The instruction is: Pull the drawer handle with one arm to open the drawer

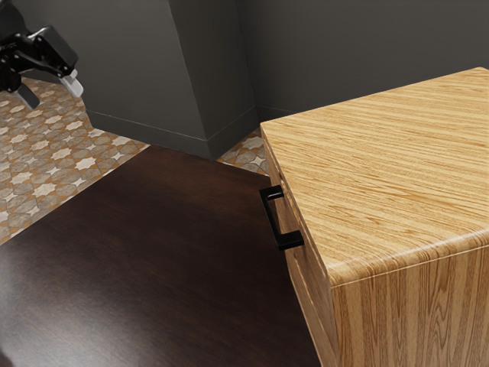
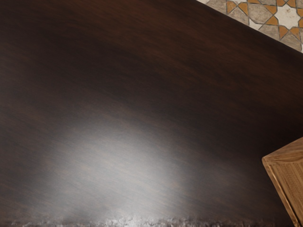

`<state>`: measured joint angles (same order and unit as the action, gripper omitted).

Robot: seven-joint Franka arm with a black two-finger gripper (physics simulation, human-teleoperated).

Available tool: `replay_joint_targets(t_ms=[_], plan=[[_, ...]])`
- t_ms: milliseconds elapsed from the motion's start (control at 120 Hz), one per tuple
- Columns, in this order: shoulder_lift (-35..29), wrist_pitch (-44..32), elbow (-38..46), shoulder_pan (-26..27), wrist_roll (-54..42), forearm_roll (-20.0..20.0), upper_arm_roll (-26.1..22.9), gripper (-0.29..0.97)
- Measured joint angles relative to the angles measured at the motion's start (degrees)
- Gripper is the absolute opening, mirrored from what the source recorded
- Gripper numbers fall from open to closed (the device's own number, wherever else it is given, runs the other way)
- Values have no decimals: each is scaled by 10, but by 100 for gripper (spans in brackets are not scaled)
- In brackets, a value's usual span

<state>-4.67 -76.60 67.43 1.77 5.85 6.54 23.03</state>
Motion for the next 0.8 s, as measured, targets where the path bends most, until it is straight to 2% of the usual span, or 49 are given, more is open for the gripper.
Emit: replay_joint_targets(t_ms=[108, 233, 333, 558, 600, 642, 667, 700, 750, 767, 800], plan=[[5, 11, 0, 0, 7, 2, -19, 66], [14, 16, 7, 49, 16, 14, -40, 66], [35, 9, 8, 57, 24, 20, -64, 66], [73, -60, 33, 106, 68, -33, -92, 66], [70, -74, 45, 52, 78, -38, -163, 66], [56, -86, 63, -58, 87, -41, -289, 66], [48, -93, 74, -102, 92, -42, -338, 66], [33, -105, 99, -137, 99, -43, -377, 66], [-8, -125, 151, -176, 108, -37, -408, 66], [-27, -132, 171, -211, 111, -31, -429, 66], [-64, -143, 200, -318, 116, -19, -493, 66]])
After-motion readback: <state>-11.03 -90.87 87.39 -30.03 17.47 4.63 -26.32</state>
